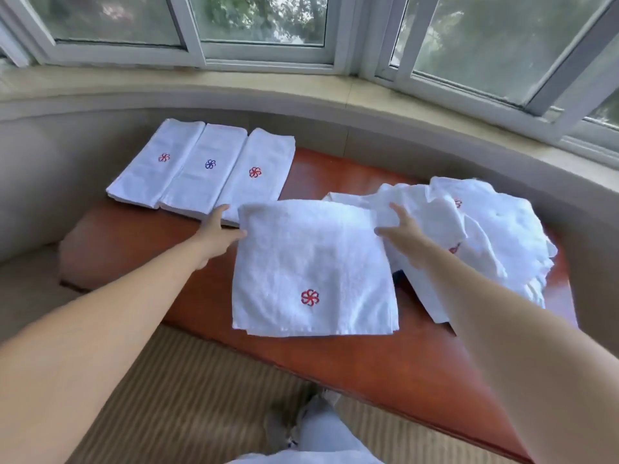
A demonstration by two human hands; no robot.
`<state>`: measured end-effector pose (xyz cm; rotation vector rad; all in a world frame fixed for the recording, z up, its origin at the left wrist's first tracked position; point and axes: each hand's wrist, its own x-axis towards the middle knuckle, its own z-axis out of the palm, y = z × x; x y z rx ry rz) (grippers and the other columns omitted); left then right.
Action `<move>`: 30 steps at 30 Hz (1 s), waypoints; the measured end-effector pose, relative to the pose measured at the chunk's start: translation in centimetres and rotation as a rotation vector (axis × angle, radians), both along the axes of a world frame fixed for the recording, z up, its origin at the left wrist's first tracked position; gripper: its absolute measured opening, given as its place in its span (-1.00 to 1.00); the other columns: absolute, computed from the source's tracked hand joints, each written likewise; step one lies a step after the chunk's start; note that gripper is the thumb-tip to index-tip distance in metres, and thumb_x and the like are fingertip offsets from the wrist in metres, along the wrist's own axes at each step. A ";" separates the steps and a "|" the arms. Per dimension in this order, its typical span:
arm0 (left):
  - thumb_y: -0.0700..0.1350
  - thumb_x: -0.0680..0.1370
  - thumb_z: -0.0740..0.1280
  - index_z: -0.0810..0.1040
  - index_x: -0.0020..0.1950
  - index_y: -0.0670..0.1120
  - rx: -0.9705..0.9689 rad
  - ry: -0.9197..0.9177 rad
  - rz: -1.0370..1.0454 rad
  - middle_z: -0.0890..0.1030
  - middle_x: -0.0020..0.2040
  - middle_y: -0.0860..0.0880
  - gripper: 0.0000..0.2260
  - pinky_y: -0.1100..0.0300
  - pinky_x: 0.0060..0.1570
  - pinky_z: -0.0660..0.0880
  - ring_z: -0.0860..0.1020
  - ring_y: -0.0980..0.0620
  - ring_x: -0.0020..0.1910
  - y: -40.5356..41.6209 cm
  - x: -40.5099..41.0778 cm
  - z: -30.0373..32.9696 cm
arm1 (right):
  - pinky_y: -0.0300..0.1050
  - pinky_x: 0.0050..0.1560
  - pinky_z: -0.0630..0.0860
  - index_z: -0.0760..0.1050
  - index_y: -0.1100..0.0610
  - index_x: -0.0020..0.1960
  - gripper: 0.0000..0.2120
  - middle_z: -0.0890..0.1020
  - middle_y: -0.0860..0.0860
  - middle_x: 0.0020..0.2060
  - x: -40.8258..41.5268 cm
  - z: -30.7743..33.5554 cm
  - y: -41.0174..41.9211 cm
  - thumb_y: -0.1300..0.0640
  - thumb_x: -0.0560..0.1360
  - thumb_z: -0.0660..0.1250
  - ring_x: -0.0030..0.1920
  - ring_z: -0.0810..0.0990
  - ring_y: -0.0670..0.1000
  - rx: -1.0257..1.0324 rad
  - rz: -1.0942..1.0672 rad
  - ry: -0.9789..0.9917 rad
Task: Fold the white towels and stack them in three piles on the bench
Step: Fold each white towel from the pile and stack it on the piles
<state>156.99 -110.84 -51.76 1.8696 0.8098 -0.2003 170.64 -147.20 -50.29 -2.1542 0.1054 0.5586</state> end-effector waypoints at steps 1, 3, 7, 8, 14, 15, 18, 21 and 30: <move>-0.06 0.58 0.46 0.24 0.60 0.11 -0.025 0.043 0.002 0.18 0.59 -0.05 -0.35 -0.05 0.25 0.54 0.42 -0.08 0.39 -0.6 -0.2 -1.9 | -0.06 -0.13 0.53 0.30 -0.03 0.56 -0.39 0.43 0.13 0.43 -0.3 -2.0 -0.2 0.22 0.58 0.38 0.08 0.52 0.08 -0.002 -0.010 0.050; -0.07 0.60 0.42 0.29 0.58 0.04 -0.049 0.150 -0.016 0.26 0.57 -0.04 -0.42 0.06 0.10 0.53 0.45 -0.02 0.29 -1.7 -1.2 -5.7 | 0.01 0.00 0.53 0.42 0.09 0.49 -0.52 0.52 0.22 0.35 -1.0 -6.0 -1.0 0.25 0.59 0.35 0.08 0.57 0.16 -0.078 0.002 0.142; -0.11 0.64 0.33 0.39 0.51 -0.05 -0.057 0.314 -0.047 0.42 0.47 -0.05 -0.57 0.12 0.08 0.47 0.47 0.04 0.20 -2.9 -3.2 -12.7 | -0.05 -0.08 0.47 0.51 0.19 0.38 -0.64 0.59 0.19 0.08 -2.8 -13.7 -2.9 0.26 0.59 0.34 -0.02 0.55 0.15 -0.182 0.027 0.310; -0.10 0.64 0.33 0.38 0.52 -0.06 -0.053 0.358 -0.051 0.45 0.45 -0.05 -0.56 0.11 0.10 0.49 0.49 0.02 0.21 -3.1 -3.6 -14.3 | -0.09 -0.14 0.44 0.50 0.19 0.37 -0.65 0.56 0.16 0.02 -3.3 -15.4 -3.2 0.26 0.59 0.34 -0.10 0.51 0.11 -0.202 0.031 0.344; -0.08 0.64 0.32 0.13 0.65 -0.10 0.135 0.524 0.081 0.24 0.57 -0.14 -0.37 0.06 0.18 0.43 0.41 -0.18 0.41 -4.2 -5.7 -20.7 | -0.16 -0.27 0.40 0.32 0.15 0.45 -0.52 0.49 0.12 0.18 -6.4 -22.3 -4.4 0.19 0.56 0.34 -0.02 0.53 0.10 -0.292 -0.096 0.474; -0.08 0.63 0.31 0.18 0.63 -0.11 0.167 0.542 0.100 0.31 0.52 -0.14 -0.40 0.04 0.16 0.46 0.45 -0.19 0.36 -4.3 -5.7 -21.4 | -0.16 -0.29 0.38 0.31 0.16 0.44 -0.51 0.48 0.12 0.20 -6.6 -23.0 -4.4 0.18 0.55 0.34 0.00 0.53 0.10 -0.299 -0.126 0.468; -0.13 0.59 0.30 0.49 0.32 -0.25 0.160 0.585 0.140 0.54 0.03 -0.14 -0.66 0.08 -0.16 0.45 0.53 -0.11 -0.10 -4.1 -5.3 -22.9 | -0.14 -0.28 0.39 0.34 0.15 0.30 -0.61 0.50 0.01 -0.03 -6.4 -24.6 -4.6 0.15 0.52 0.36 -0.13 0.51 0.01 -0.300 -0.167 0.463; -0.13 0.58 0.34 0.54 0.07 -0.24 0.073 0.613 0.168 0.54 -0.05 -0.11 -0.82 0.01 -0.01 0.53 0.56 -0.12 -0.05 -4.0 -5.3 -23.4 | -0.11 -0.19 0.45 0.48 0.16 0.06 -0.82 0.51 0.01 -0.16 -6.2 -25.0 -4.7 0.12 0.52 0.39 -0.23 0.47 0.02 -0.241 -0.155 0.523; -0.25 0.52 0.39 0.58 -0.04 -0.10 -0.582 0.137 0.599 0.60 -0.10 -0.04 -0.93 0.18 -0.12 0.58 0.59 0.03 -0.17 -2.5 -4.3 -15.6 | -0.24 -0.34 0.54 0.54 0.08 -0.06 -0.89 0.57 -0.04 -0.39 -0.6 -17.4 -3.9 0.21 0.46 0.44 -0.42 0.50 -0.06 0.417 -0.378 0.447</move>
